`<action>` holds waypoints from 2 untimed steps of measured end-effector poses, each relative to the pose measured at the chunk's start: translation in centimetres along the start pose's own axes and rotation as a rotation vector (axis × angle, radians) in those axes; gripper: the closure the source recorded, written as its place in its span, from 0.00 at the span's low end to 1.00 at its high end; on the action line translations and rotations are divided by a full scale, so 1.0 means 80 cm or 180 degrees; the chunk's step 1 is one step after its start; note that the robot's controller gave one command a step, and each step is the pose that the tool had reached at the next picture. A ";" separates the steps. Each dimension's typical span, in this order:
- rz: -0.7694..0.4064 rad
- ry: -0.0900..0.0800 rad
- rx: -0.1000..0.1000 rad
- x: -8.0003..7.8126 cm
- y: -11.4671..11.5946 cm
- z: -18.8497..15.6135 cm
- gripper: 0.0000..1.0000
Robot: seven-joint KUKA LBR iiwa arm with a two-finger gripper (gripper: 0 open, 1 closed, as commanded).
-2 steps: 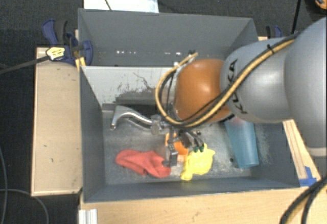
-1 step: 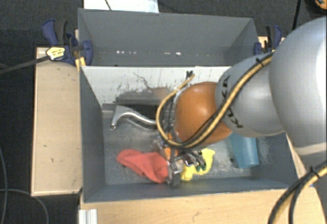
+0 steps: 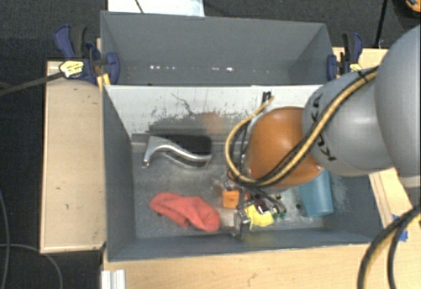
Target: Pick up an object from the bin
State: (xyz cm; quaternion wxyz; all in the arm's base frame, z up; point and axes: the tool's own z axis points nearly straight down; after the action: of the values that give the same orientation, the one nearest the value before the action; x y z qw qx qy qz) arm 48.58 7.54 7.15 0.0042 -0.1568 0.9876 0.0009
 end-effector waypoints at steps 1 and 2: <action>0.0290 0.0006 0.0010 0.005 -0.012 0.000 0.00; 0.0352 0.0007 0.0005 0.004 -0.006 -0.001 0.00</action>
Offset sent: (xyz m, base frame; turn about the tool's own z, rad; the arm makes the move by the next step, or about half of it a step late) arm -0.0065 -0.0619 0.0538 -0.1164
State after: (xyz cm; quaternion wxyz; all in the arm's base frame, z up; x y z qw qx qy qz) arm 48.43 7.00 7.22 0.0032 -0.1019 0.9948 0.0002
